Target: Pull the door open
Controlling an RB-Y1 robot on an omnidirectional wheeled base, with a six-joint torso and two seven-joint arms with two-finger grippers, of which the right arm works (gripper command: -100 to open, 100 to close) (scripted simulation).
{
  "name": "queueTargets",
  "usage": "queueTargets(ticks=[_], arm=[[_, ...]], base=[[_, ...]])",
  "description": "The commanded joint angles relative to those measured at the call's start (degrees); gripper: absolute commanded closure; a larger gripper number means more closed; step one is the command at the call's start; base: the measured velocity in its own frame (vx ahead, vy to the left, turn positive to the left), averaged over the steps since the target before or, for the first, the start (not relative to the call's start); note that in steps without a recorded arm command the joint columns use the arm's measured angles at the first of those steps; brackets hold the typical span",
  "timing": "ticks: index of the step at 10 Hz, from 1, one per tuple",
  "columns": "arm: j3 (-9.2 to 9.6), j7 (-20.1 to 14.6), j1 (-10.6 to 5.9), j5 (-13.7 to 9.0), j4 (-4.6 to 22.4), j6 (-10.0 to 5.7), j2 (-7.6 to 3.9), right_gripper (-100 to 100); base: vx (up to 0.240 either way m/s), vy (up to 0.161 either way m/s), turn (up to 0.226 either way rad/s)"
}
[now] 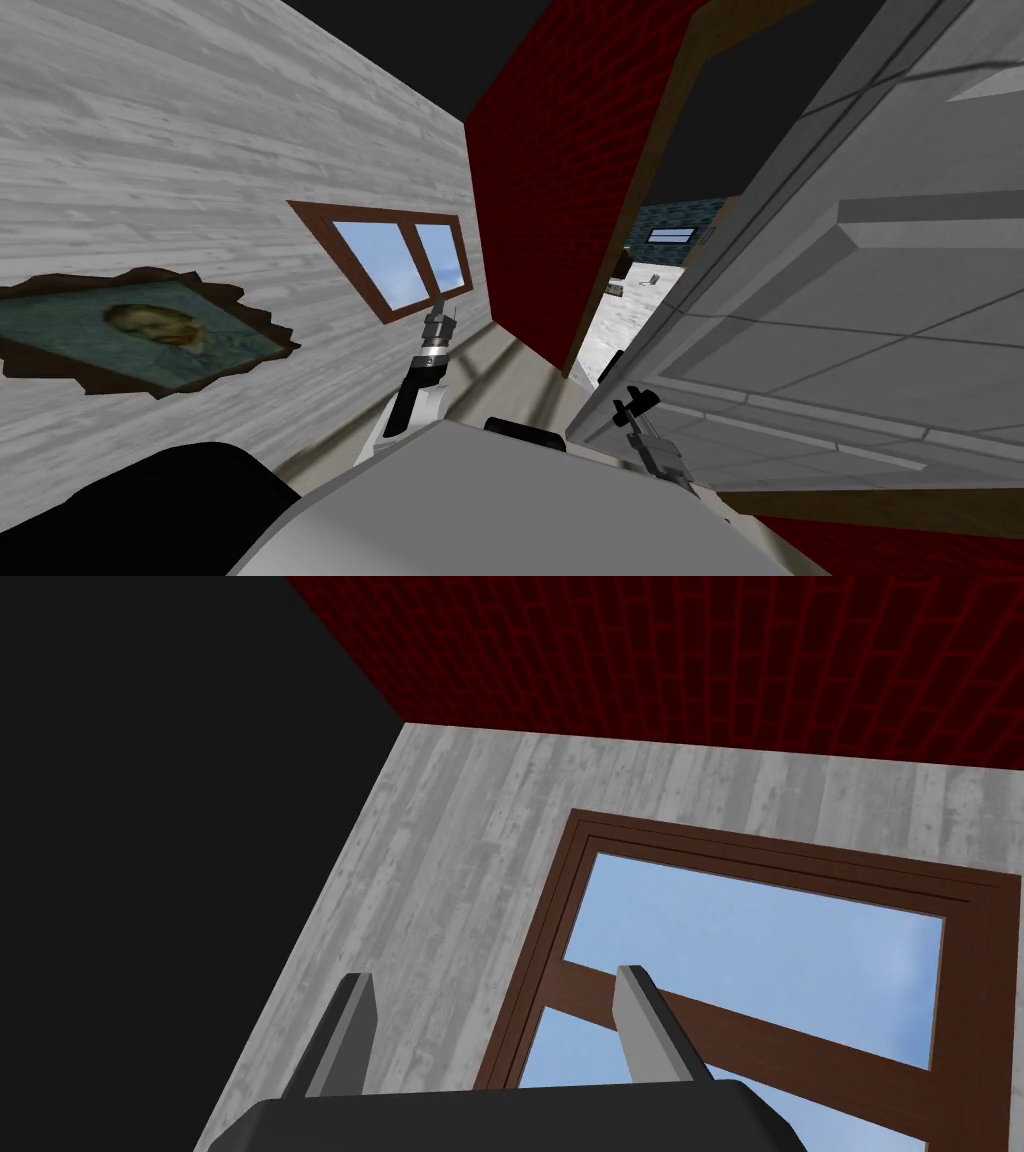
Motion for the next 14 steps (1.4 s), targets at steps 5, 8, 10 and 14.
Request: queueTargets(ticks=[5, 8, 10, 14], arm=[[2.06, -2.86, -0.23, 1.27, 2.72, -3.21, -1.28, 100], [2.57, -3.49, -0.39, 1.58, 3.57, -3.85, -1.42, 100], [3.21, -4.37, -0.46, 2.01, 4.6, -4.83, -1.6, 100], [3.99, -5.77, -0.72, 2.58, 6.26, -6.55, -2.01, 100]], base=[[-0.246, -0.052, 0.169], [-0.177, -0.053, 0.089], [-0.204, -0.067, 0.186], [-0.205, -0.062, 0.148]])
